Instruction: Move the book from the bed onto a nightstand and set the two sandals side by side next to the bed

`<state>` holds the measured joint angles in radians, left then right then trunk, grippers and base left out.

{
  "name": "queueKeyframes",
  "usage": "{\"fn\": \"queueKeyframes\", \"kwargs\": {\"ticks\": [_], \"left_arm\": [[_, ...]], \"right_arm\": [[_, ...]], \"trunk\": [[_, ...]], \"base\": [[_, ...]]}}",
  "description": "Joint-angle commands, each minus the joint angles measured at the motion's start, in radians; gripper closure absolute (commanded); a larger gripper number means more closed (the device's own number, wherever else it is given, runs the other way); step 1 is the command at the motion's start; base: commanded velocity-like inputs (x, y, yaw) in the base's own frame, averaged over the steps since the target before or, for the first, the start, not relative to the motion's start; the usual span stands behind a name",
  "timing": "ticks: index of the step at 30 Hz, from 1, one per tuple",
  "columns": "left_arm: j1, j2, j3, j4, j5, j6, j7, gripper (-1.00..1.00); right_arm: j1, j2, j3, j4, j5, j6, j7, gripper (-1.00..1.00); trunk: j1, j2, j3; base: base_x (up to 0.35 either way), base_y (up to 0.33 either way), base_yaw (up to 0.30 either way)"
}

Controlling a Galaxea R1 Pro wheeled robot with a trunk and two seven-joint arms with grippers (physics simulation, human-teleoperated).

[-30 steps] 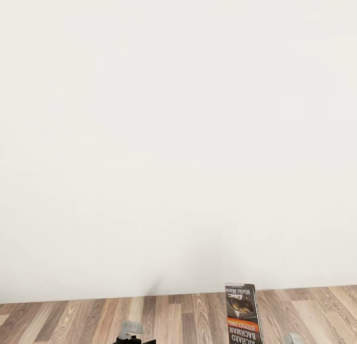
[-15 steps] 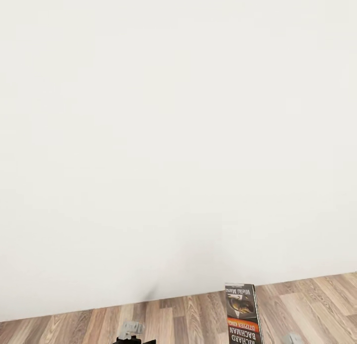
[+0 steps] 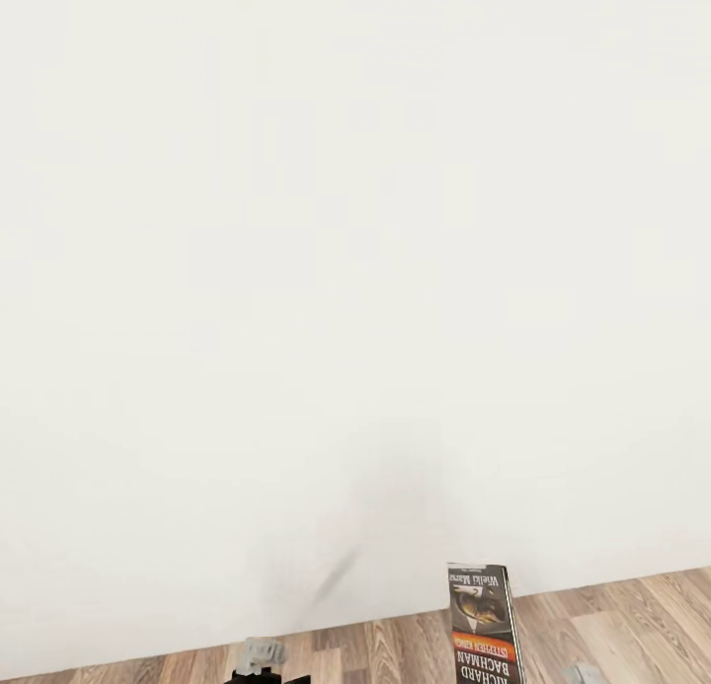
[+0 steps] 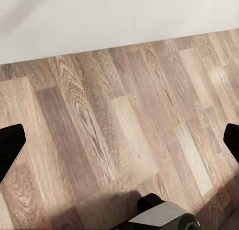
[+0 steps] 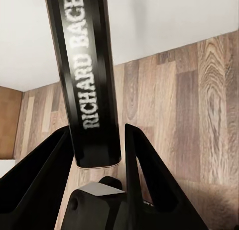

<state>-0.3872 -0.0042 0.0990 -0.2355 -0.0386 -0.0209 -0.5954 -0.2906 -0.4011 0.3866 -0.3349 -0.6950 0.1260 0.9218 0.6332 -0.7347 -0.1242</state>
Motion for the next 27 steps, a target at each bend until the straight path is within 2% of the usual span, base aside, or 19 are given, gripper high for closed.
{"fn": "queueKeyframes", "kwargs": {"ticks": [1, 8, 27], "left_arm": [[-0.001, 0.000, 0.007, 0.001, -0.004, -0.002, -0.004, -1.00], [-0.001, 0.000, 0.007, 0.001, -0.004, -0.002, -0.004, -1.00], [-0.001, 0.000, 0.007, 0.001, -0.004, -0.002, -0.004, -1.00]], "right_arm": [[-0.001, -0.001, 0.003, -0.001, -0.012, 0.011, 0.002, 1.00], [-0.001, -0.001, 0.003, -0.001, -0.012, 0.011, 0.001, 1.00], [-0.001, -0.001, 0.003, -0.001, -0.012, 0.011, 0.002, 1.00]], "trunk": [[0.001, -0.001, -0.002], [0.001, -0.001, -0.002], [0.001, -0.001, -0.002]], "base": [[0.322, 0.000, 0.000], [0.211, 0.000, -0.050], [0.006, 0.000, -0.180]]}}
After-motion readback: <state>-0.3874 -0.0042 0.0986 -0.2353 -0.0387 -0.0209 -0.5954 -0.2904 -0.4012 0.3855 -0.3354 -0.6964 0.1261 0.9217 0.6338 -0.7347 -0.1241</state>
